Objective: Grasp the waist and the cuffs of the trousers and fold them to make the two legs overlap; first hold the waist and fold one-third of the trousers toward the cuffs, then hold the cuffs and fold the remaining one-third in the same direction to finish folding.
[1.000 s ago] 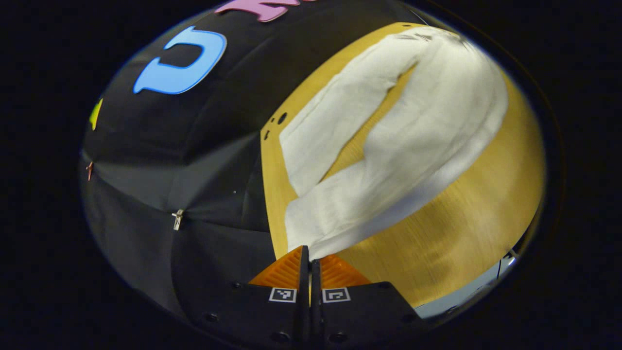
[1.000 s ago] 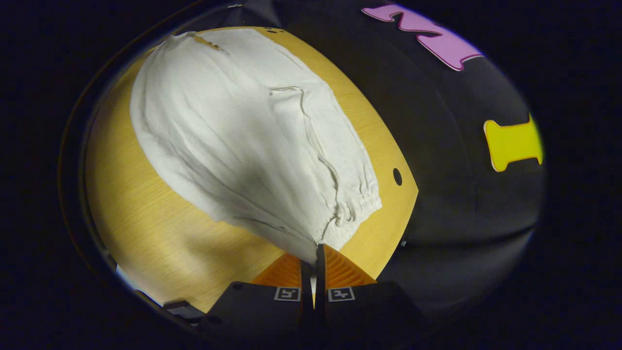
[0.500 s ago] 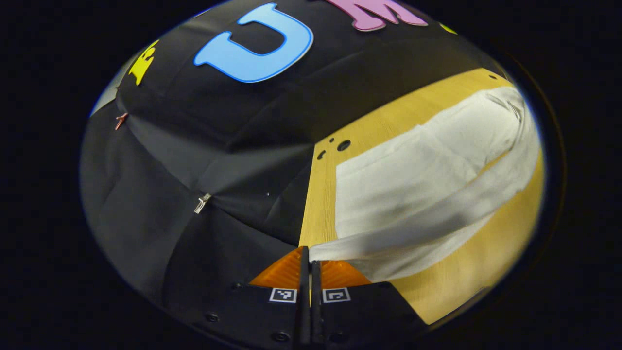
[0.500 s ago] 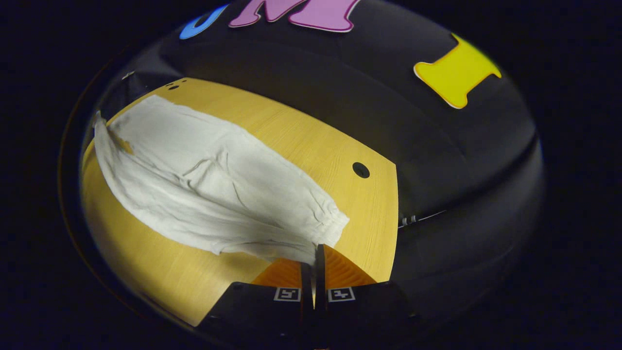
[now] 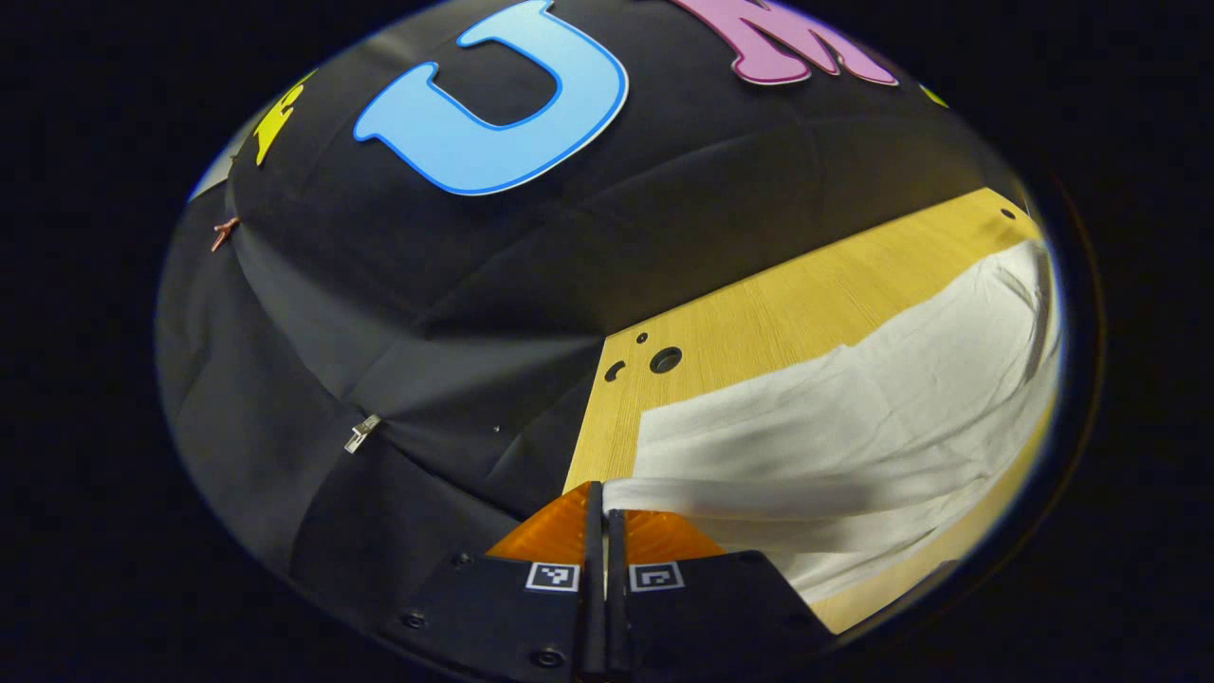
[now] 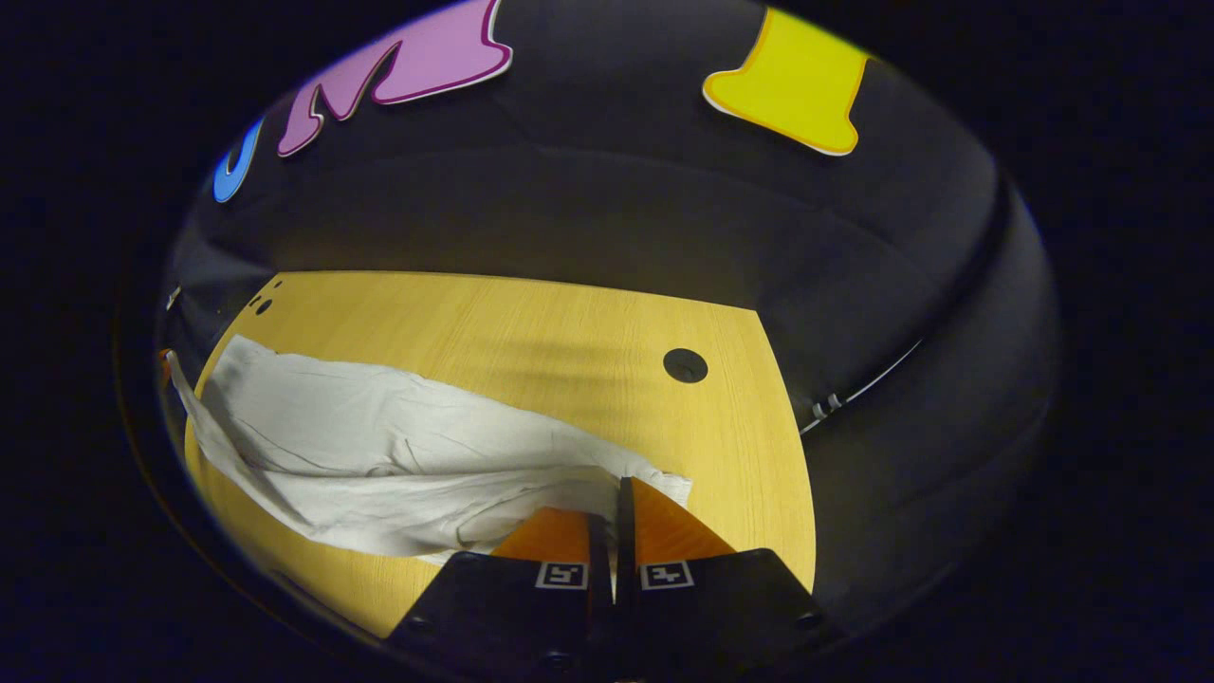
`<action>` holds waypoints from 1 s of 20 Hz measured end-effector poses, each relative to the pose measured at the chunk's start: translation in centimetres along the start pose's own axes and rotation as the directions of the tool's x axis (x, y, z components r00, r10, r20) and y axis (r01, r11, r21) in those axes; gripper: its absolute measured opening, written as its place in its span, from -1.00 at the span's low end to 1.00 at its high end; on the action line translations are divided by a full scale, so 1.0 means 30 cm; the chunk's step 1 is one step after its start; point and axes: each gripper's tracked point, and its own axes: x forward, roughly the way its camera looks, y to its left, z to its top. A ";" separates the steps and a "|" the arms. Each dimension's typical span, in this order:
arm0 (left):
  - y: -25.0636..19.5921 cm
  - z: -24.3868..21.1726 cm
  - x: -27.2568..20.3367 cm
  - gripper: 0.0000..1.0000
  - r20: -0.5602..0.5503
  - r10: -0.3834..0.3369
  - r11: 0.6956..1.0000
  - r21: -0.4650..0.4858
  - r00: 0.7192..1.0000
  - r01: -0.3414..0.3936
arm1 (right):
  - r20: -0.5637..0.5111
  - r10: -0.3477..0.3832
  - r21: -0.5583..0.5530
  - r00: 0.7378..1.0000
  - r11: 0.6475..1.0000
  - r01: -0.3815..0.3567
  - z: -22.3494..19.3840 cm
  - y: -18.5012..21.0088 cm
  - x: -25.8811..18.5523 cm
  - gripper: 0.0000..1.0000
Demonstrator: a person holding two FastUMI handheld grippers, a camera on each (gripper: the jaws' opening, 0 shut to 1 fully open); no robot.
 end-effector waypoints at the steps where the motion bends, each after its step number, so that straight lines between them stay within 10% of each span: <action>1: -0.001 0.038 0.033 -0.90 0.008 -0.003 1.000 -0.031 1.000 0.004 | 0.000 -0.010 0.000 1.000 1.000 0.010 0.024 -0.019 0.016 -0.89; 13: -0.166 0.017 0.435 -0.88 -0.065 -0.171 0.917 -0.376 0.983 0.135 | -0.066 -0.001 0.208 0.998 0.978 0.014 0.101 -0.014 0.302 -0.61; 15: -0.177 0.014 0.422 -0.64 -0.063 -0.184 0.908 -0.393 0.981 0.146 | -0.057 -0.010 0.234 0.998 0.972 0.023 0.094 -0.032 0.311 0.17; 16: -0.171 0.015 0.410 -0.09 -0.068 -0.178 0.909 -0.393 0.982 0.138 | -0.043 -0.014 0.240 0.999 0.970 0.024 0.091 -0.040 0.309 0.56; 17: -0.157 0.018 0.391 0.02 -0.069 -0.156 0.916 -0.383 0.985 0.118 | -0.025 -0.021 0.254 0.999 0.967 0.027 0.085 -0.044 0.304 0.82; 20: -0.123 0.084 0.323 0.84 -0.012 -0.121 0.918 -0.383 0.993 0.107 | 0.016 -0.052 0.368 0.999 0.929 0.042 0.063 -0.072 0.264 1.00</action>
